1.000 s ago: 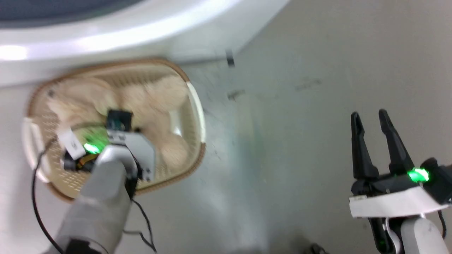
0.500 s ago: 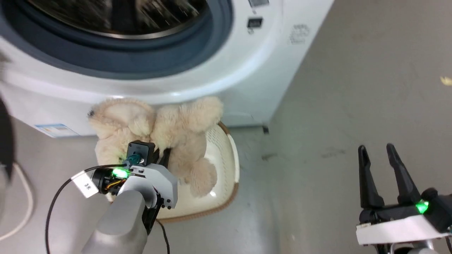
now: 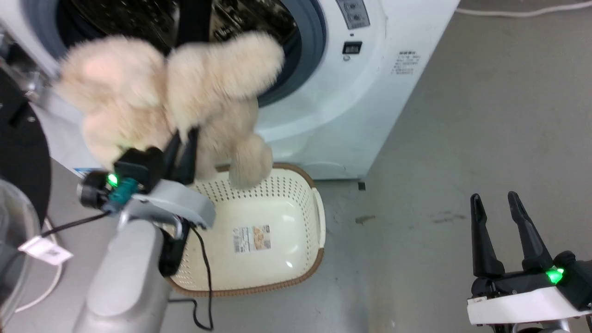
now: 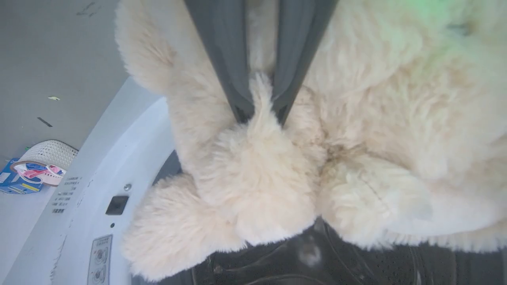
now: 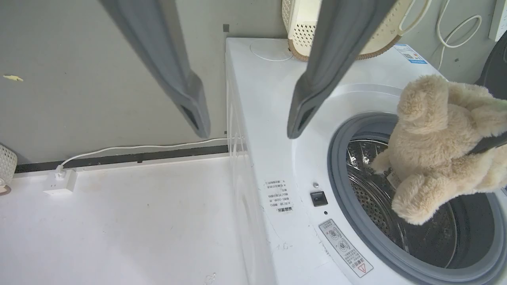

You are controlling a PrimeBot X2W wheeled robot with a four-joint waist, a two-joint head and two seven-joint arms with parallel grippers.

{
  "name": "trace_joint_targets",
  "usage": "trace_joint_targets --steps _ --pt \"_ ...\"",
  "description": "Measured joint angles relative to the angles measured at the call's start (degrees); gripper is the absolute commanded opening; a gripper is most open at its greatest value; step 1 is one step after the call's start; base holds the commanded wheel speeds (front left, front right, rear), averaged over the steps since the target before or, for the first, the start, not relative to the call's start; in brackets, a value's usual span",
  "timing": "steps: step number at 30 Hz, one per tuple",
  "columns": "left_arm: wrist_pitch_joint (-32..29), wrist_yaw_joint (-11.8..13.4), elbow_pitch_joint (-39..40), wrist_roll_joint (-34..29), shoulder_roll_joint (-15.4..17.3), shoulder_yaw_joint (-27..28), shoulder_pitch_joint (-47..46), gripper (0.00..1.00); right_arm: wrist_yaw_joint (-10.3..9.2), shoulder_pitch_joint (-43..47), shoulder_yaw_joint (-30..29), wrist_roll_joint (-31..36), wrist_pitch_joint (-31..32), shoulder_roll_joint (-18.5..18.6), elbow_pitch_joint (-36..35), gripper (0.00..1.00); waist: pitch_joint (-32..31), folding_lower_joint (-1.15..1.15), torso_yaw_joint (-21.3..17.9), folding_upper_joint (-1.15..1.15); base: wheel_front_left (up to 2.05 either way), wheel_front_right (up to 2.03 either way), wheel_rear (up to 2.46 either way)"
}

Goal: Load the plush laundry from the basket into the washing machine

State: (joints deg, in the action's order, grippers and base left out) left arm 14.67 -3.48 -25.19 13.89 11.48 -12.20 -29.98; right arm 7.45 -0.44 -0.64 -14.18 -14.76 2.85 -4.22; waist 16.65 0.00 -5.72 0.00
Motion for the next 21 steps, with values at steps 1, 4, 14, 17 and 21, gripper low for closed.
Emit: trace_joint_targets --steps 1,4,14,17,21 --pt "0.0 0.02 1.65 -0.3 0.32 0.48 -0.04 0.0 0.0 -0.03 0.11 -0.05 0.0 0.0 -0.04 1.0 0.53 0.0 -0.23 0.0 0.0 0.0 0.0" --pt "-0.01 0.01 4.66 -0.73 1.19 1.35 -1.05 0.0 0.0 -0.36 0.53 -0.4 0.0 -0.01 -0.12 1.0 2.37 0.0 -1.07 0.0 0.0 0.0 0.0" --pt "-5.11 0.01 5.9 -0.27 5.83 4.55 -16.75 0.0 0.0 -6.23 0.58 -3.96 0.0 -0.03 -1.36 1.0 11.14 0.01 -5.38 0.0 0.0 0.0 0.0" --pt "-8.11 -0.21 5.86 -0.78 8.69 5.03 -22.71 0.0 -0.03 -7.03 -0.57 -6.55 0.0 -0.02 -1.56 1.0 14.52 0.01 -7.03 0.0 0.0 0.0 0.0" --pt "-11.57 -0.65 3.07 -1.34 11.28 5.43 -31.95 0.0 -0.01 -8.2 0.36 -5.49 0.0 0.0 -1.63 1.0 19.07 0.01 -9.07 0.0 0.0 0.0 0.0"
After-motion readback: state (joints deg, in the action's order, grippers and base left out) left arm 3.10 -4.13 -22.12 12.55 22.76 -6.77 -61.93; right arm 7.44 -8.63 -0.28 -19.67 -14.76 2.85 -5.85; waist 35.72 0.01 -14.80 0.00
